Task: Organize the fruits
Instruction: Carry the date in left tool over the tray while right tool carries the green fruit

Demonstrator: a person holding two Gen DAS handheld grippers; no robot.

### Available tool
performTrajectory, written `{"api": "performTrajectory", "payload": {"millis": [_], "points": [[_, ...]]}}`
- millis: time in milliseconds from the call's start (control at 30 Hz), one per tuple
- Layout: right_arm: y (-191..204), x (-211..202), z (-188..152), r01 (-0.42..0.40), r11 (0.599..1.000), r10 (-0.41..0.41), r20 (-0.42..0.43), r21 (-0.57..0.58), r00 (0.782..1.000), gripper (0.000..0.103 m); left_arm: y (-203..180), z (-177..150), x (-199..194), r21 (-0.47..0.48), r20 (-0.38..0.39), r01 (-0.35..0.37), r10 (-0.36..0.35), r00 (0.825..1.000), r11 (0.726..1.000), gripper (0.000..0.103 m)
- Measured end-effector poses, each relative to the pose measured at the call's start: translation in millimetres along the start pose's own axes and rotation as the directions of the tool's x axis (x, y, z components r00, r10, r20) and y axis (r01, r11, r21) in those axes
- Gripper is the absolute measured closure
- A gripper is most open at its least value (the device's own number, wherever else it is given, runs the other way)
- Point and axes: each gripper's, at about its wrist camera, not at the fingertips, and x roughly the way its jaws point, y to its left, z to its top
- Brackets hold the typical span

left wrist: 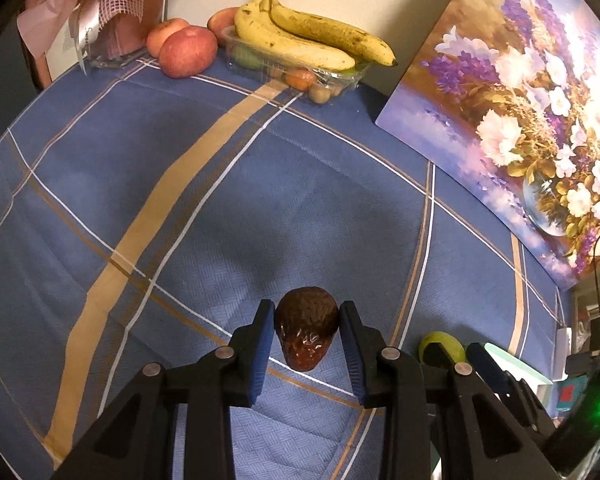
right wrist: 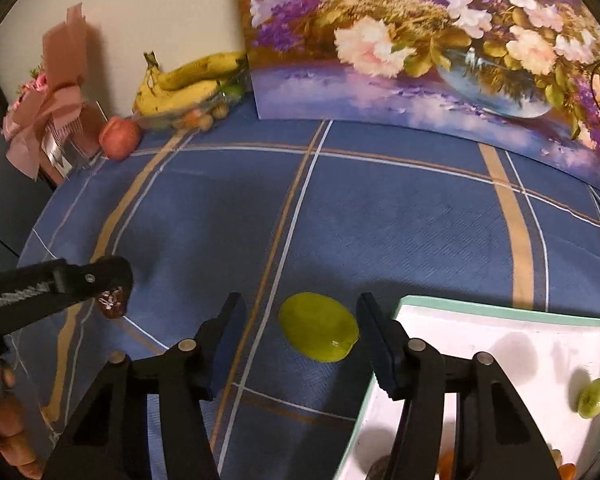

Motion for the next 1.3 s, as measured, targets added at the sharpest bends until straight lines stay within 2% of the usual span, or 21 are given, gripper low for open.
{"api": "performTrajectory", "payload": {"millis": [233,467,600,733,933,1133,1300], "points": [[-1.1,14.3,-5.9,0.089,0.995,-0.09,-0.028,-0.039,0.996,0.044,0.1,-0.1,3.7,0.001,-0.007,0.004,-0.004,1.0,1.0,0.068],[1.8,17.5,-8.1,0.148,0.985,-0.15,-0.024,-0.087,0.988,0.055,-1.5,1.2,1.2,0.005,0.0,0.004,-0.004,1.0,1.0,0.068],[0.2,16.2,-7.9,0.138,0.988,-0.14,-0.022,-0.074,0.99,0.056,-3.8,2.2,-2.8,0.008,0.007,0.009,-0.009,1.0,1.0,0.068],[-2.7,9.1,-5.0,0.047,0.998,-0.048,-0.016,-0.031,0.999,0.056,-6.6,2.9,-9.7,0.013,0.02,0.019,-0.019,1.0,1.0,0.068],[-7.3,-16.0,3.8,-0.069,0.997,0.067,0.034,0.045,0.997,0.056,-13.8,3.9,-23.0,0.029,0.051,0.034,-0.035,0.998,0.999,0.068],[-21.3,-46.8,11.4,-0.084,0.99,0.077,0.063,0.11,0.995,0.056,-30.4,1.9,-38.8,0.067,0.08,0.051,-0.056,0.995,0.996,0.068],[-37.5,-68.3,13.2,-0.054,0.988,0.044,0.073,0.147,0.996,0.056,-46.2,-2.4,-50.0,0.098,0.097,0.061,-0.071,0.993,0.993,0.068]]}}
